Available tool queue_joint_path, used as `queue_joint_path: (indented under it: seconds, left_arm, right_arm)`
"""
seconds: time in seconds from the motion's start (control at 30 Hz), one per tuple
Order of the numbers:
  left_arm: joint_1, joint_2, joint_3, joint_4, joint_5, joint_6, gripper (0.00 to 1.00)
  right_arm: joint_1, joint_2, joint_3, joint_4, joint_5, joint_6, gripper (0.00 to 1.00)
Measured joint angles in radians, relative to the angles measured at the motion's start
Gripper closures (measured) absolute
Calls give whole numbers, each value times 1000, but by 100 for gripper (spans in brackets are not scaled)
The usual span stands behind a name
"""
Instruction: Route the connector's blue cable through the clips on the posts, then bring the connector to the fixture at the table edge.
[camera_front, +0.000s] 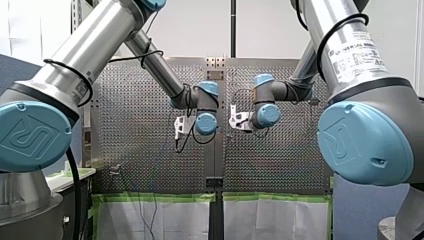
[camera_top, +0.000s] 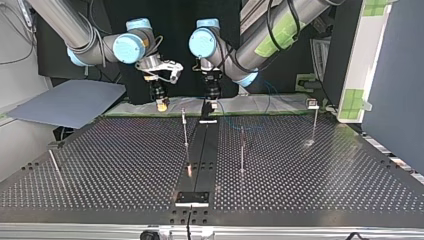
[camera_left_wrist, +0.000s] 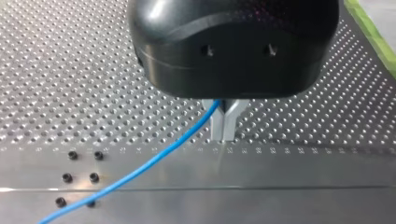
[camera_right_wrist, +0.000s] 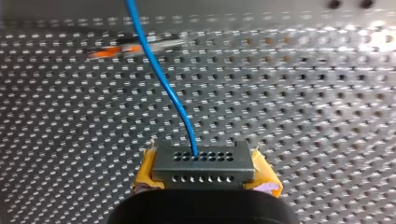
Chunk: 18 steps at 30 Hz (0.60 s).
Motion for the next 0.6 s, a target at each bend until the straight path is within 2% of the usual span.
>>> queue_joint_path:
  seconds: [0.27,0.47,0.6]
  left_arm:
    - [0,-16,5,23,22,5,100]
    - [-5,-59,9,49,30,2,100]
    - [-5,-78,10,56,37,2,100]
  right_arm:
    - [-23,68,66,-71,-4,-8,100]
    - [-50,96,78,-129,-12,-18,100]
    - [-68,99,78,-164,-33,-20,100]
